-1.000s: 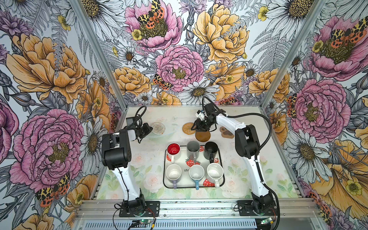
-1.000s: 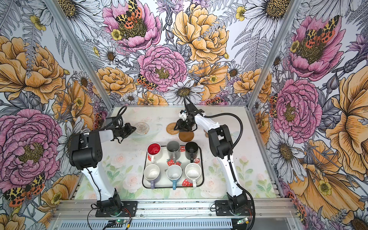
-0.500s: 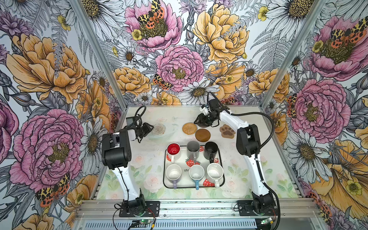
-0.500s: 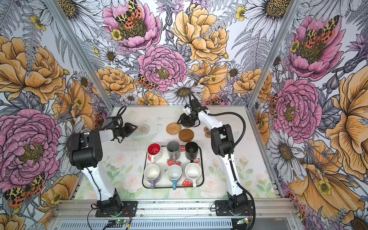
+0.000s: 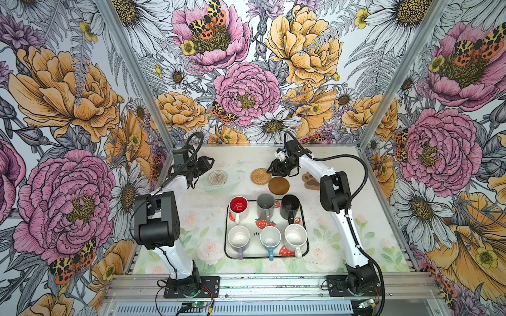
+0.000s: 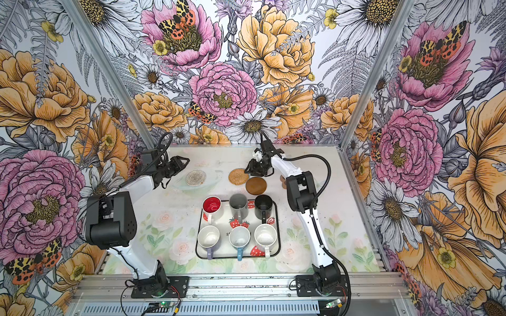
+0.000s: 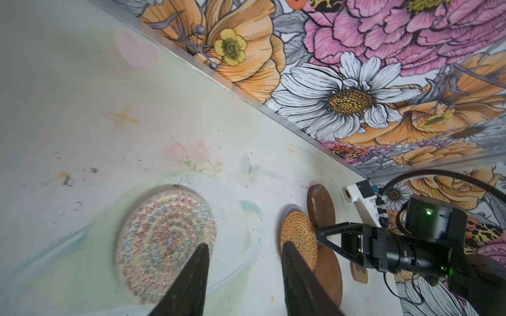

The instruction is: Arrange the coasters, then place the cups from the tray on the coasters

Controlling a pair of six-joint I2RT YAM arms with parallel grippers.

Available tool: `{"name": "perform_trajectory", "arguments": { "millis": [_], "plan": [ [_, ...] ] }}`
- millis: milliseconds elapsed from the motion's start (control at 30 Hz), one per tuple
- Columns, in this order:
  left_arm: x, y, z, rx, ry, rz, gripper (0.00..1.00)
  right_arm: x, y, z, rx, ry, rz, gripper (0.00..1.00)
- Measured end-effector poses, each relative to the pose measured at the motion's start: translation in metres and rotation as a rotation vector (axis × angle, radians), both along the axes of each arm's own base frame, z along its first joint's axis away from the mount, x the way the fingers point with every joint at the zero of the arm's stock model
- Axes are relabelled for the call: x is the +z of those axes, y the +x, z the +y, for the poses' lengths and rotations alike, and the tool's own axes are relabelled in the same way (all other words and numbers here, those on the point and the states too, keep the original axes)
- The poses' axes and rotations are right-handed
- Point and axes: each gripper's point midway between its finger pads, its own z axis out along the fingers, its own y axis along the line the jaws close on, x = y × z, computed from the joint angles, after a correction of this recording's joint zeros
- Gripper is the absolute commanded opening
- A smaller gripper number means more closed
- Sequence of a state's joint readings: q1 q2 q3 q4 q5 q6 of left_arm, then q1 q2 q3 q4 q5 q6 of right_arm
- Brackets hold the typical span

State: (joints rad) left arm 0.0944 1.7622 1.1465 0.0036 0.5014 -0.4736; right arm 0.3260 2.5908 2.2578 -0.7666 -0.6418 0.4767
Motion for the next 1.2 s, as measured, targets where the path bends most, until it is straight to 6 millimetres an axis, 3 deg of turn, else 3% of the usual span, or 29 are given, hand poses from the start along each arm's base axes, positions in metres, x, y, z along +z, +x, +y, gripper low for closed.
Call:
{"name": "perform_trajectory", "arguments": {
  "millis": [200, 433, 667, 867, 1067, 1200],
  "plan": [
    [-0.016, 0.009, -0.059, -0.115, -0.012, 0.030, 0.45, -0.001, 0.001, 0.004, 0.007, 0.013, 0.002, 0.40],
    [-0.056, 0.013, -0.094, -0.175, -0.022, 0.113, 0.45, -0.005, -0.008, 0.018, 0.036, 0.022, 0.015, 0.24],
    [-0.069, 0.019, -0.110, -0.204, -0.033, 0.133, 0.44, -0.004, -0.018, 0.033, 0.065, 0.033, 0.023, 0.13],
    [-0.094, 0.025, -0.120, -0.218, -0.046, 0.180, 0.44, 0.001, -0.019, 0.043, 0.075, 0.051, 0.022, 0.05],
    [-0.115, 0.023, -0.129, -0.236, -0.049, 0.219, 0.43, 0.006, -0.019, 0.048, 0.081, 0.065, 0.017, 0.12],
    [-0.116, 0.024, -0.133, -0.242, -0.049, 0.220, 0.43, 0.007, -0.019, 0.049, 0.081, 0.066, 0.016, 0.15]
  ]
}}
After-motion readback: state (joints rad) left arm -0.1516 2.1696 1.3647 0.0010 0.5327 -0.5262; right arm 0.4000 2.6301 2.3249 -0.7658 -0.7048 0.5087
